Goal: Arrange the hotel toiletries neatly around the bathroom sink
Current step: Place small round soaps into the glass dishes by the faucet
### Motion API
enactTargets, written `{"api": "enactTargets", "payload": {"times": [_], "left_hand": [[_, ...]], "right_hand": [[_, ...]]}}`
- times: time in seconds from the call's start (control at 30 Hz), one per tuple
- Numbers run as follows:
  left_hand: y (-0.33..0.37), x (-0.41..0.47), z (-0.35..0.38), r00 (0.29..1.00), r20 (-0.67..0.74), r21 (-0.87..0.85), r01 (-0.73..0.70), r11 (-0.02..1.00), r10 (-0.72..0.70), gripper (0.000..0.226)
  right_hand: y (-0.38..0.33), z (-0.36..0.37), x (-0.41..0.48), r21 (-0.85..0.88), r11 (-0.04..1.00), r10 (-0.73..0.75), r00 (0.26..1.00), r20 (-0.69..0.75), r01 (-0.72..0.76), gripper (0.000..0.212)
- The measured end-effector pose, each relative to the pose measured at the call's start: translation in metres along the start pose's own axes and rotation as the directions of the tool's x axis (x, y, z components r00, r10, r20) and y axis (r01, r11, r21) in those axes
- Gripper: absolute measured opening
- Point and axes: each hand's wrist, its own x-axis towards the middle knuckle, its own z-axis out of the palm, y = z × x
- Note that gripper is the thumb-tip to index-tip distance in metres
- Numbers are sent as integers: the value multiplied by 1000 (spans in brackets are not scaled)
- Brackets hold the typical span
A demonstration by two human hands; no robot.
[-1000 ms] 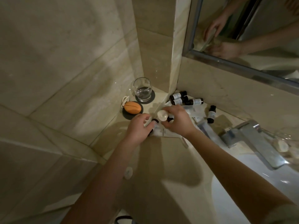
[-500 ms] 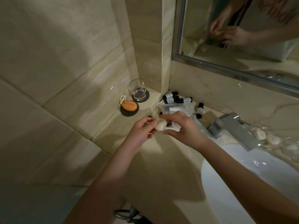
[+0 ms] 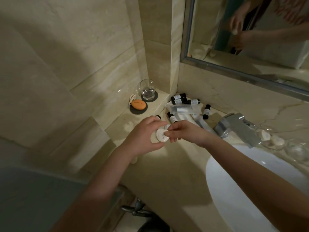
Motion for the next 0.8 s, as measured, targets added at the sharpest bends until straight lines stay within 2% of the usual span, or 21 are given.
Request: {"api": "enactTargets", "payload": {"times": [0.17,0.3,0.37,0.43,0.67,0.8], "left_hand": [[-3,-18,6,997,-62,79,51,996,-46,49],[-18,-41,6,944,-138,76,311,947,-299,51],[-28,-55,3,922,-143,82,374,924,-360,50],[-37,-66,-4,910,-128,126,410,903,-395,47],[-53,-70,-19,867,-223,61,469,881,-446,43],[-55,-66,-17,836,-245,26,512,859,-491,41]], "right_hand": [[1,12,5,10,999,34,999,33,-34,16],[17,31,18,36,995,95,993,-68,-93,22],[32,46,30,-71,986,139,977,-163,-152,20],[49,65,44,-287,937,142,969,-204,-198,24],[77,132,86,-679,734,20,1000,0,-14,55],[85,151,96,-779,619,-28,995,99,95,56]]}}
